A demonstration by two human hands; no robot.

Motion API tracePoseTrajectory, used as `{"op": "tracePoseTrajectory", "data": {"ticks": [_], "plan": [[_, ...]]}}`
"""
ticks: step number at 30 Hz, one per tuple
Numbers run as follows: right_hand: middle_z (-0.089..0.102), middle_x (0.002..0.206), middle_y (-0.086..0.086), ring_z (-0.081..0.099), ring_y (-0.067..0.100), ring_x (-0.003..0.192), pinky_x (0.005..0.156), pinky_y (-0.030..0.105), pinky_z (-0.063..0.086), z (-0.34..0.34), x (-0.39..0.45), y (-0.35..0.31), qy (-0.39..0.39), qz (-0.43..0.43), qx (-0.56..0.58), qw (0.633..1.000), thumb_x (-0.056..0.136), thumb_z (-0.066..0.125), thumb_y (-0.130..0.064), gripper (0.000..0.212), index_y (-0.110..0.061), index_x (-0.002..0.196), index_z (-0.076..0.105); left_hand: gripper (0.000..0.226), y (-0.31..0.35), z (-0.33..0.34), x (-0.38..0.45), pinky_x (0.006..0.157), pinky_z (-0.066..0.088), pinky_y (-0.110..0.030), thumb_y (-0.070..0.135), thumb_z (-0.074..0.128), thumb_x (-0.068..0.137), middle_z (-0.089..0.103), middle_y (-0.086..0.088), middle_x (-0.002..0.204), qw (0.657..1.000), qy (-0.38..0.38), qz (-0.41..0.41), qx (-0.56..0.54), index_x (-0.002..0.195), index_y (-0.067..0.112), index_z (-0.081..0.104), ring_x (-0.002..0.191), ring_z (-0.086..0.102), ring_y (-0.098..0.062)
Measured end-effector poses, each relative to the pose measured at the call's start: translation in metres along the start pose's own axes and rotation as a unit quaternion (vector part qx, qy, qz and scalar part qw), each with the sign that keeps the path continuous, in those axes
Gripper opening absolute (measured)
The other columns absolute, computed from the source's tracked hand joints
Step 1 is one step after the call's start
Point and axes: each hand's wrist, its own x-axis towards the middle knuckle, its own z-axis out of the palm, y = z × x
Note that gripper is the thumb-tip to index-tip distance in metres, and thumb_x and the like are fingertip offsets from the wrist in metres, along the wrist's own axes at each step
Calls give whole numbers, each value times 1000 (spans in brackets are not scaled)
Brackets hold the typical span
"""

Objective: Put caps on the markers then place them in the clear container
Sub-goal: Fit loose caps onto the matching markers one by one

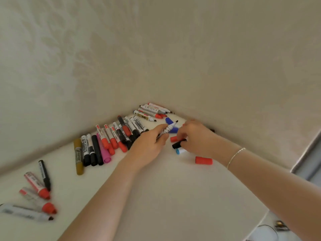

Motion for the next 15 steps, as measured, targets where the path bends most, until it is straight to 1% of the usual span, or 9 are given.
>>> {"op": "tracePoseTrajectory", "data": {"ticks": [2,4,6,8,9,10,11,13,15], "plan": [[50,95,1,55,23,97,85,36,48,6,-1,-5,-11,1,-2,1000,86,56,-15,24,-22,103,71,36,1,3,-4,71,50,-34,37,41,100,66,6,89,1000,25,-9,5,136,38,43,82,61,-16],[55,102,4,56,24,98,85,35,48,11,0,-7,0,12,18,1000,86,54,-13,26,-22,103,72,36,2,2,-5,73,51,-36,39,42,99,66,6,91,999,44,-16,11,135,40,44,86,62,-20],[57,105,6,56,25,98,84,32,47,14,1,-7,34,42,55,997,87,50,-10,29,-20,101,73,37,5,1,-6,76,50,-35,38,42,99,67,4,100,997,72,-26,13,136,37,45,92,62,-20],[60,108,6,57,25,98,83,30,47,11,0,-3,89,104,108,985,86,46,-6,30,-16,99,72,38,6,1,-8,81,48,-34,37,43,100,66,0,112,995,94,-32,14,137,31,46,100,61,-20],[60,112,5,57,25,99,83,30,48,8,-2,1,112,135,119,977,87,46,-5,30,-17,100,70,38,5,1,-10,81,46,-33,38,43,100,66,-1,114,994,98,-33,18,137,30,47,101,60,-20],[58,116,6,56,26,102,85,31,47,4,-4,6,121,159,105,974,87,46,-5,30,-17,105,67,38,4,2,-11,79,46,-32,39,42,100,66,0,114,994,99,-36,24,137,29,47,100,60,-19],[55,120,7,54,27,107,87,32,46,1,-7,11,114,175,66,976,88,47,-6,30,-16,112,64,39,2,2,-11,77,45,-31,40,42,100,66,0,113,994,101,-38,29,136,29,48,98,60,-17],[52,125,9,48,29,116,92,35,44,-4,-12,18,83,186,-49,978,89,49,-8,35,-14,122,57,40,-2,1,-8,72,43,-27,41,41,100,66,2,113,993,108,-44,34,137,29,47,91,57,-11],[53,124,10,48,29,117,89,34,43,-4,-13,20,61,179,-136,973,90,48,-7,34,-13,122,54,41,-2,1,-5,71,40,-25,41,41,100,65,3,112,992,113,-46,35,139,29,46,86,51,-6]]}}
